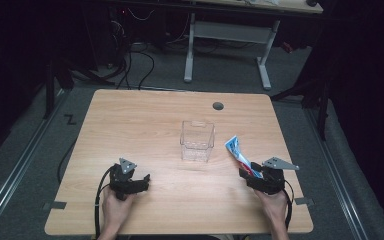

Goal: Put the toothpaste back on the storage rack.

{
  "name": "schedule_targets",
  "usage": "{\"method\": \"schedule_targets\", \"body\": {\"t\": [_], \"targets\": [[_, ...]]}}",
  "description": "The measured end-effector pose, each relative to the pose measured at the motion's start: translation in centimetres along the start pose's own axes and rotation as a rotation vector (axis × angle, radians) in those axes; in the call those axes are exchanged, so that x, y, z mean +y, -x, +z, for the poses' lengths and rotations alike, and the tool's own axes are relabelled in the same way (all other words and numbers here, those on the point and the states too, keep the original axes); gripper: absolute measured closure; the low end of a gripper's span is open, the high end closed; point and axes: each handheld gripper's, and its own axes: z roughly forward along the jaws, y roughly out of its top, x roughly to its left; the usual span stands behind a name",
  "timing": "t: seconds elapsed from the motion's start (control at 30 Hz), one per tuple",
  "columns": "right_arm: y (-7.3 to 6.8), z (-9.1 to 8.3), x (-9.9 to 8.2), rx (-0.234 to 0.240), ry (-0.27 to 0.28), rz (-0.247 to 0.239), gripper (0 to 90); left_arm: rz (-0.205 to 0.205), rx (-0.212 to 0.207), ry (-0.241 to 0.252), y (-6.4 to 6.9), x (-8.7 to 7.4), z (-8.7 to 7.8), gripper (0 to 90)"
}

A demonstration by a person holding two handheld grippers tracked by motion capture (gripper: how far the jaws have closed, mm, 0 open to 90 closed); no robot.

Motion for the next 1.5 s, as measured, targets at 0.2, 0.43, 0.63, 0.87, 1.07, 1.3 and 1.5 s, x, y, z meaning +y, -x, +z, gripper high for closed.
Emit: {"method": "schedule_targets", "body": {"t": [0.2,0.43,0.63,0.87,1.07,1.3,1.5], "targets": [[0.3,0.7,1.1,-0.027,-0.008,-0.008,43.6,0.0,0.0,0.0,0.0,0.0,0.0,15.4],[0.7,1.0,2.4,-0.044,-0.005,0.022,45.0,0.002,-0.001,-0.001,0.0,0.0,0.0,15.4],[1.1,2.4,4.0,-0.066,-0.053,0.02,45.5,0.002,-0.001,-0.001,0.0,0.0,0.0,15.4],[1.4,3.9,5.1,-0.099,-0.093,0.012,49.4,0.003,-0.002,0.0,0.0,0.0,0.0,15.4],[1.5,5.2,5.8,-0.115,-0.156,-0.012,51.3,0.002,-0.001,0.001,0.0,0.0,0.0,15.4],[1.2,6.4,6.5,-0.131,-0.222,-0.049,52.7,0.003,-0.001,0.001,0.0,0.0,0.0,15.4],[1.2,7.4,6.8,-0.142,-0.275,-0.057,52.9,0.005,-0.003,0.001,0.0,0.0,0.0,15.4]]}}
